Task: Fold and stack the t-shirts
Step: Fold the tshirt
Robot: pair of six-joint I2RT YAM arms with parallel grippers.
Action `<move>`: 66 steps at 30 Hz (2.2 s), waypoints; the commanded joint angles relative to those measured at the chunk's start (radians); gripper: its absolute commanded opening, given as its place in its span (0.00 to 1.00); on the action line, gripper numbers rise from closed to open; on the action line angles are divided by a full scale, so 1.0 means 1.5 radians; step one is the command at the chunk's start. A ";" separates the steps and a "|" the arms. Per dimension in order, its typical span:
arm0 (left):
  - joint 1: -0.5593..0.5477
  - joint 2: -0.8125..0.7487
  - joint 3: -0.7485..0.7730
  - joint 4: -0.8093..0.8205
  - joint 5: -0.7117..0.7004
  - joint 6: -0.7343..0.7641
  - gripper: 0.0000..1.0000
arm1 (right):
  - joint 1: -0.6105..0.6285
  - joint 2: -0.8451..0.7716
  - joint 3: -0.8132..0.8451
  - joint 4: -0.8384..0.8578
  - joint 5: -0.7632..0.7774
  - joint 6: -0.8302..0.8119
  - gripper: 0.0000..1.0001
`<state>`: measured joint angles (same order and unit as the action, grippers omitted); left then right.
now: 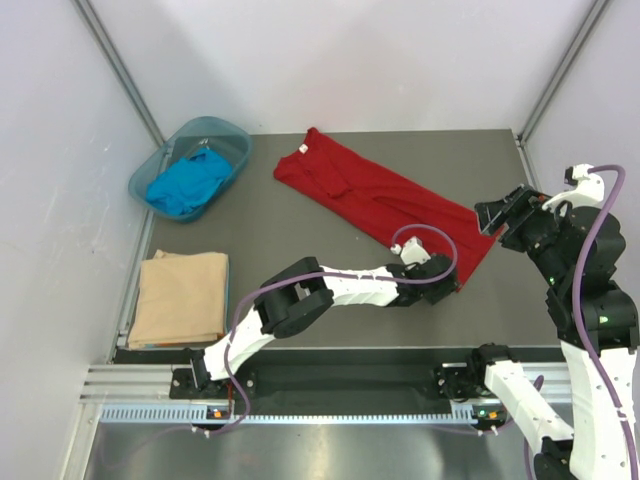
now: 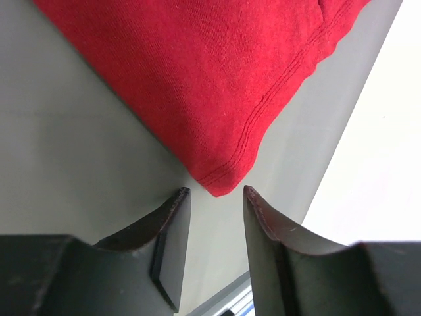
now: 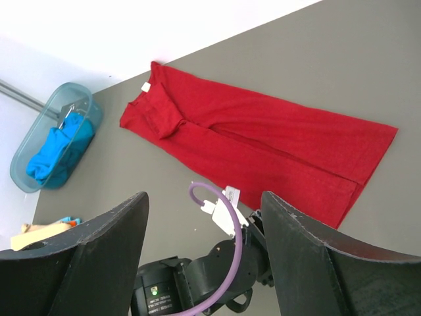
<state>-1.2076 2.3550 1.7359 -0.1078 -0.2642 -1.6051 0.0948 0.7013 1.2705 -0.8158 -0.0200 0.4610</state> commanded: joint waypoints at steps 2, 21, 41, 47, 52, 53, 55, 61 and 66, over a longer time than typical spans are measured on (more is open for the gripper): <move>0.005 0.029 0.018 -0.048 -0.011 -0.010 0.40 | -0.006 -0.005 0.022 0.009 0.004 -0.011 0.70; 0.014 0.024 -0.031 -0.024 0.003 -0.002 0.00 | -0.006 -0.024 0.024 0.001 0.000 -0.010 0.70; -0.011 -0.201 -0.310 -0.013 0.032 0.027 0.00 | -0.006 0.054 0.086 -0.007 -0.011 -0.034 0.71; -0.023 -0.276 -0.417 -0.012 0.039 0.021 0.00 | -0.006 0.076 0.075 0.005 -0.046 -0.033 0.71; -0.028 -0.328 -0.519 -0.017 0.046 0.002 0.00 | -0.006 0.088 0.046 0.017 -0.053 -0.042 0.70; -0.029 -0.347 -0.532 -0.017 0.044 0.000 0.00 | -0.006 0.090 0.038 0.023 -0.055 -0.047 0.71; -0.030 -0.367 -0.567 -0.018 0.037 -0.004 0.00 | -0.006 0.095 0.001 0.048 -0.075 -0.060 0.70; -0.038 -0.423 -0.625 -0.053 0.028 -0.021 0.00 | -0.006 0.130 -0.090 0.140 -0.174 -0.096 0.69; -0.038 -0.461 -0.685 -0.049 0.040 -0.046 0.00 | -0.006 0.185 -0.121 0.179 -0.190 -0.090 0.68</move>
<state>-1.2572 1.6817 0.7853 -0.0521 -0.2028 -1.6524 0.0948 0.9550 1.0920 -0.6563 -0.2565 0.3420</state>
